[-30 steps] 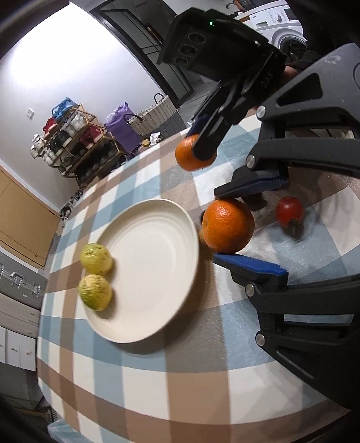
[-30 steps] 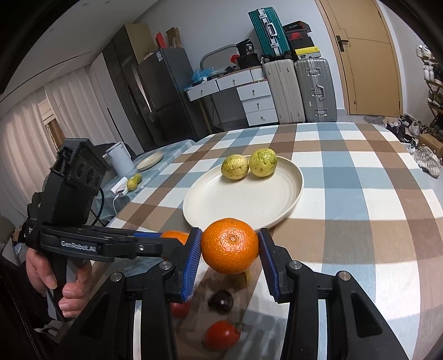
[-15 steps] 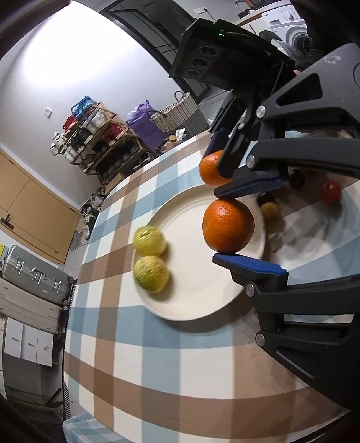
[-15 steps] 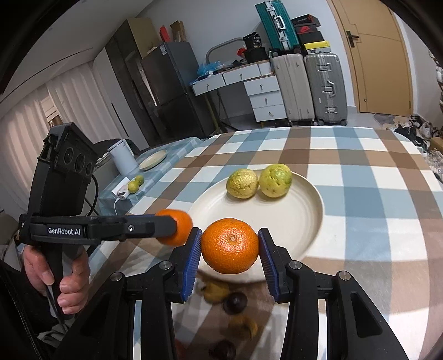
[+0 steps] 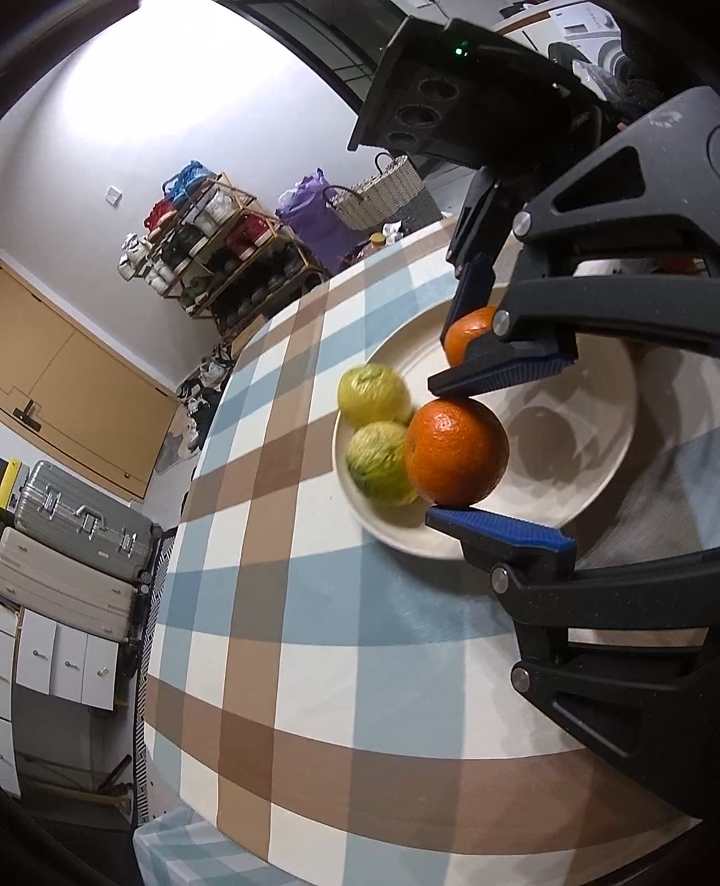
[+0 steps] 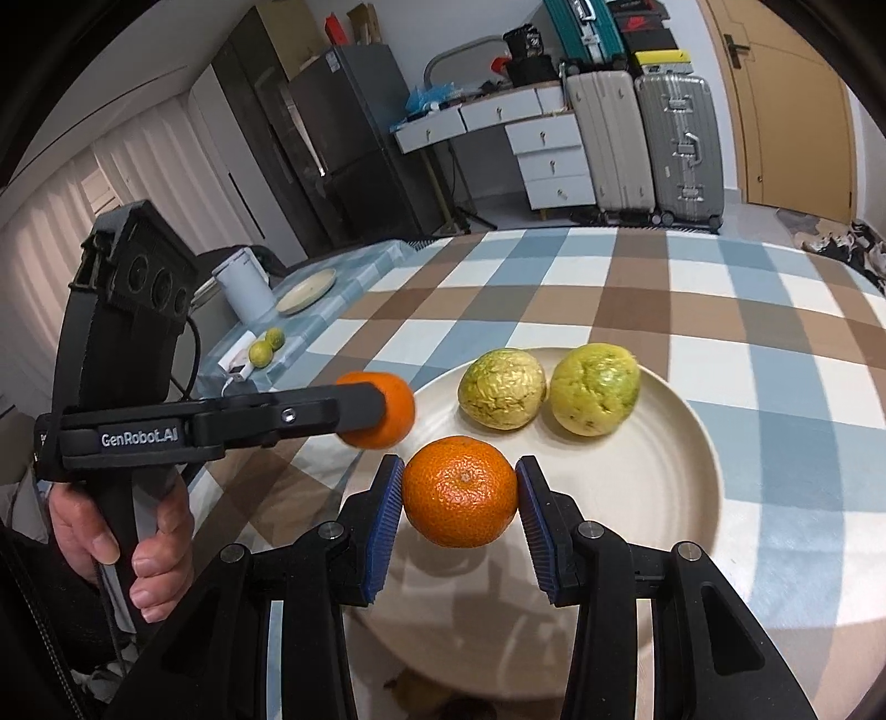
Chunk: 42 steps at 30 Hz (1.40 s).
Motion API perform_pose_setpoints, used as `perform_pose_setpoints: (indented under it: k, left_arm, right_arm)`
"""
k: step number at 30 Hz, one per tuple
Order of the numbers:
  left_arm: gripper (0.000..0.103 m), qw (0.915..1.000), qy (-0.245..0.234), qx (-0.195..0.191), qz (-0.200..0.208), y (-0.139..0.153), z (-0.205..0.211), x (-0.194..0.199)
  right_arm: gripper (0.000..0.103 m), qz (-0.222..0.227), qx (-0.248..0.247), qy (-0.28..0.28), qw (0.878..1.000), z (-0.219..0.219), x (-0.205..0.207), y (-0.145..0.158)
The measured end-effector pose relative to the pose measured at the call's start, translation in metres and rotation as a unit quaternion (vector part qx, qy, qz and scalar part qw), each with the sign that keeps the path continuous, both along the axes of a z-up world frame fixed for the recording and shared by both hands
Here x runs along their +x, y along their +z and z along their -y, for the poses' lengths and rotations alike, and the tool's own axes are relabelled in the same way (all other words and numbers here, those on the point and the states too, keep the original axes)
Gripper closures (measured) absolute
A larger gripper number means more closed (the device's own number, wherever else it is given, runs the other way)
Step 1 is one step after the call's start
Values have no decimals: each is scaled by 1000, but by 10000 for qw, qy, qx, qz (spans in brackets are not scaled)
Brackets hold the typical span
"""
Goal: Organize fruits
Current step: 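Carry both oranges onto the cream plate beside the citrus and release, then withdraw both grippers from the plate toward the tomatoes and plums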
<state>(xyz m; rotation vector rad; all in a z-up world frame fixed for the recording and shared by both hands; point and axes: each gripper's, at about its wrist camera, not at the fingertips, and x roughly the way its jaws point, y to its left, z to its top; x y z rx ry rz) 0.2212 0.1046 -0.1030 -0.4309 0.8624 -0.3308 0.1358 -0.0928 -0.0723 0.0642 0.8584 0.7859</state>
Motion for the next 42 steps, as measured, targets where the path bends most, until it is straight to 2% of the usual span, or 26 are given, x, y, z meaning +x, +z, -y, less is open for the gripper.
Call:
perform_pose_setpoints:
  k: [10, 22, 25, 26, 29, 31, 33, 37, 39, 42]
  left_arm:
    - [65, 9999, -98, 88, -84, -19, 2, 20]
    - [65, 10000, -51, 47, -68, -22, 1, 25]
    - [65, 10000, -27, -10, -32, -18, 0, 21]
    - [65, 10000, -22, -7, -27, -17, 0, 20]
    - [65, 10000, 19, 20, 28, -10, 1, 14]
    - [59, 9999, 59, 83, 90, -4, 2, 7]
    - [49, 9997, 95, 142, 164, 3, 3, -1]
    - [42, 9989, 148, 339, 292, 18, 8, -19]
    - [35, 9981, 180, 469, 347, 25, 12, -29]
    - [30, 9968, 211, 618, 466, 35, 17, -44]
  right_arm:
    - [61, -383, -174, 268, 9988, -28, 19, -18]
    - [60, -562, -287, 267, 9976, -39, 26, -22]
    - [50, -556, -298, 247, 9977, -39, 25, -19]
    - [43, -548, -299, 212, 9978, -38, 25, -17]
    - [40, -465, -175, 159, 9986, -33, 22, -9]
    - [38, -405, -180, 116, 9990, -29, 17, -4]
    - [35, -364, -167, 49, 9992, -24, 13, 0]
    - [33, -269, -113, -112, 9995, -9, 0, 11]
    - [28, -223, -108, -199, 9995, -3, -6, 15]
    - [21, -90, -148, -374, 9991, 8, -16, 22]
